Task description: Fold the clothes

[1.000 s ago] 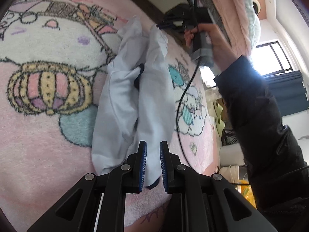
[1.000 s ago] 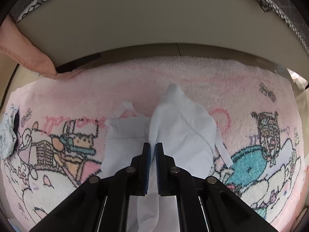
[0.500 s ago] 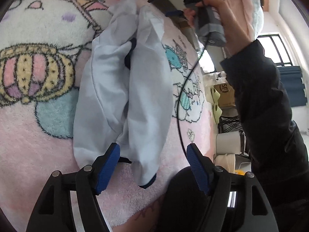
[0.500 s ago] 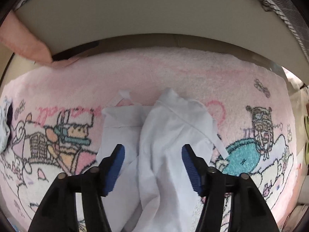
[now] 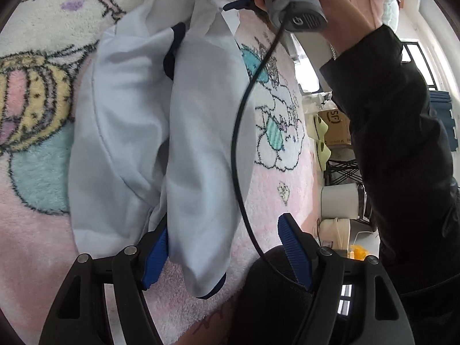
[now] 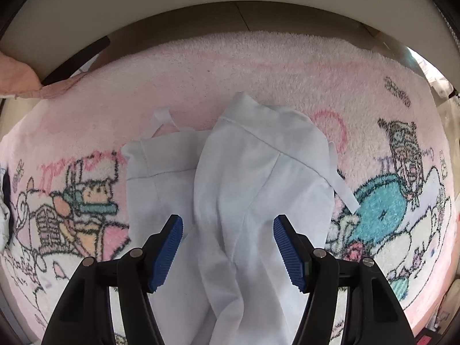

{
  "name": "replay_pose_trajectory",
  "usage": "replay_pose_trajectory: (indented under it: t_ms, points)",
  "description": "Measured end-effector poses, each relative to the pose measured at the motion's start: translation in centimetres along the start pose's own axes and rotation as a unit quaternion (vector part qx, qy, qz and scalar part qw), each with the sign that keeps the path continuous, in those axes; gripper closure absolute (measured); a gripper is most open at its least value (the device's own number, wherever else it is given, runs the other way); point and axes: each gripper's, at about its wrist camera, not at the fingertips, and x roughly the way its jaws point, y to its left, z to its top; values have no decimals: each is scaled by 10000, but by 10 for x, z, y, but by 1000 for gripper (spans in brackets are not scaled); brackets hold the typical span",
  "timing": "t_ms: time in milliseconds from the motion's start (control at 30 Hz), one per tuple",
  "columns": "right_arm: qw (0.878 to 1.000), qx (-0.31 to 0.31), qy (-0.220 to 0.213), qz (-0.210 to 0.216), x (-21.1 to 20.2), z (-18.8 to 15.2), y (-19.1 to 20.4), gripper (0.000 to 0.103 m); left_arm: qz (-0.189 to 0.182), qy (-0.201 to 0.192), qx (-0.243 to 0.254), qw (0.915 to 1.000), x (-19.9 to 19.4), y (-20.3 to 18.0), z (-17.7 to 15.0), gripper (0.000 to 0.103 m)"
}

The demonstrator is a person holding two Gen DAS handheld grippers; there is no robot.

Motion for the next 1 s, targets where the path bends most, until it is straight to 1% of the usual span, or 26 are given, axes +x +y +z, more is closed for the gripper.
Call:
replay_pose_trajectory:
  t_ms: [67, 167, 200, 300, 333, 367, 400, 433, 467, 500, 567, 667, 767, 833, 1000]
  points:
    - [10000, 19, 10, -54, 4, 1, -1, 38, -86, 51, -18, 9999, 4, 0, 0, 32]
    - [9998, -49, 101, -141, 11, 2, -3, 38, 7, 176, -41, 9998, 12, 3, 1, 32]
    - [9997, -80, 118, -183, 13, 2, -3, 38, 50, 186, -63, 9998, 11, 7, 0, 32]
    - [9996, -157, 50, -230, 16, 0, -4, 39, -47, 131, -150, 9998, 11, 9, -1, 34]
    - [9996, -175, 9, -220, 16, -1, -4, 50, -77, 88, -171, 9998, 11, 9, -2, 34]
    - [9996, -221, 7, -202, 17, -2, -3, 70, -66, 92, -181, 9998, 11, 9, -2, 35]
    - [9994, -292, 57, -195, 18, -2, -1, 76, -55, 97, -192, 9998, 11, 9, -1, 47]
    - [9992, -346, 95, -188, 20, -3, 0, 81, -38, 104, -203, 9997, 11, 10, -1, 55]
    - [9990, -389, 115, -182, 21, -4, 0, 86, 23, 134, -217, 9997, 12, 10, -2, 68]
    - [9989, -414, 98, -180, 20, -5, 1, 88, 80, 163, -233, 9996, 13, 11, -2, 76]
    - [9988, -463, 66, -176, 20, -6, 1, 93, 91, 206, -274, 9994, 15, 13, -3, 82]
    - [9985, -530, 15, -160, 19, -9, 1, 96, -15, 163, -245, 9996, 14, 9, -4, 90]
    - [9984, -553, -53, -81, 15, -10, -2, 97, -53, 96, -32, 9999, 10, 0, -4, 94]
    - [9985, -549, -73, -49, 12, -10, -4, 97, -149, 94, 67, 9998, 11, -7, -4, 95]
    - [9987, -495, -83, 129, 6, -4, -15, 97, -265, 121, 91, 9995, 11, -10, -4, 97]
